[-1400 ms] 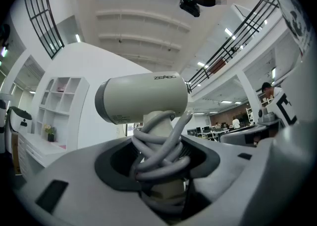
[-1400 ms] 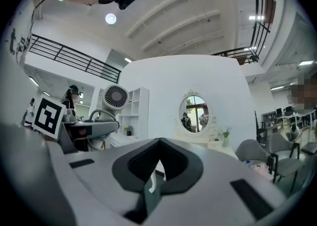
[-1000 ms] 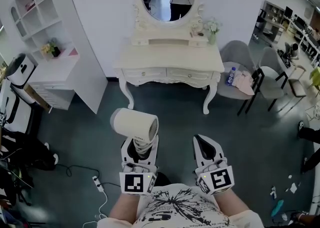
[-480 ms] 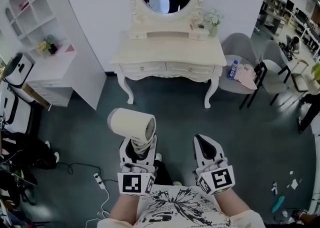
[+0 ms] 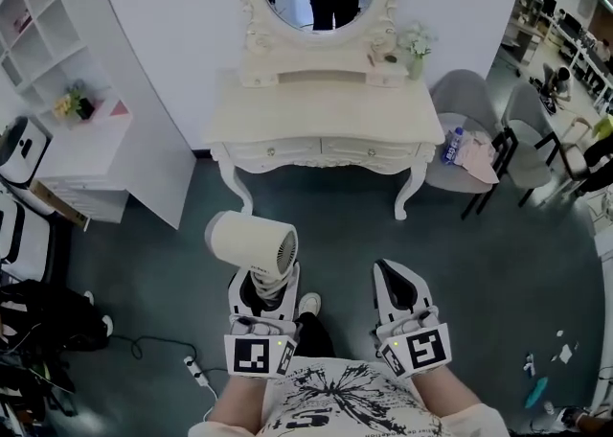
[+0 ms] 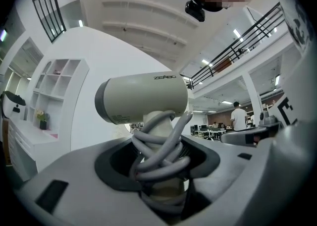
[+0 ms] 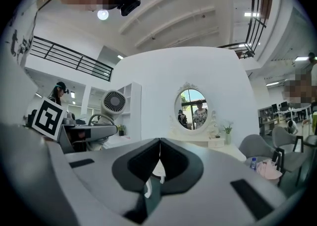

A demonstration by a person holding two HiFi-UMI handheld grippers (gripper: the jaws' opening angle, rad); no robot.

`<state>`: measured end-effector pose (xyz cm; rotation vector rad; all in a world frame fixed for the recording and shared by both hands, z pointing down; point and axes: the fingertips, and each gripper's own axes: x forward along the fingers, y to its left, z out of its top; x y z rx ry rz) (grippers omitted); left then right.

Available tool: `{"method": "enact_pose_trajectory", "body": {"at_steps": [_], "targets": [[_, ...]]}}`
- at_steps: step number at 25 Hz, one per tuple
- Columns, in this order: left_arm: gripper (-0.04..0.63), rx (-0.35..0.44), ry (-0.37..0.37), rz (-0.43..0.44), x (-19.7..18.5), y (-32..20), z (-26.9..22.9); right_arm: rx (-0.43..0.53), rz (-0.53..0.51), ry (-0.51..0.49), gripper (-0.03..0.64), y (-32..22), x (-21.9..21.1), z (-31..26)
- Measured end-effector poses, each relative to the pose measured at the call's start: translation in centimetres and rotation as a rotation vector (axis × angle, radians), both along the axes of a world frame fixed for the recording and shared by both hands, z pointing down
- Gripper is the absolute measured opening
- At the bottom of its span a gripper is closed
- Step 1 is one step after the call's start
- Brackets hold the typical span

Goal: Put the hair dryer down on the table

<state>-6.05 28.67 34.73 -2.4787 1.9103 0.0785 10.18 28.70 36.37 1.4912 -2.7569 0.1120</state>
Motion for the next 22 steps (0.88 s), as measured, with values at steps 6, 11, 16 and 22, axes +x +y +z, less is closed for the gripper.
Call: {"method": "enact_pose_trajectory", "body": {"at_steps": [6, 11, 16, 22], "targets": [[0.247, 0.012, 0.0, 0.038, -4.7, -10.0, -0.4, 0.017, 0.057, 0.013, 0.018, -9.1, -3.9, -0.8], [0.247, 0.027, 0.006, 0.082, -8.0, -17.7, -1.3, 0.022, 0.105, 0.022, 0.018, -16.9, -7.0, -1.2], [0.247, 0.021, 0.008, 0.1, -10.3, -23.1, -1.1, 0.014, 0.126, 0.021, 0.018, -22.1, -9.1, -0.8], [0.247, -0.024, 0.014, 0.099, -11.2, -28.0, 0.8, -0.019, 0.115, 0.026, 0.018, -27.3, -10.3, 0.6]]}}
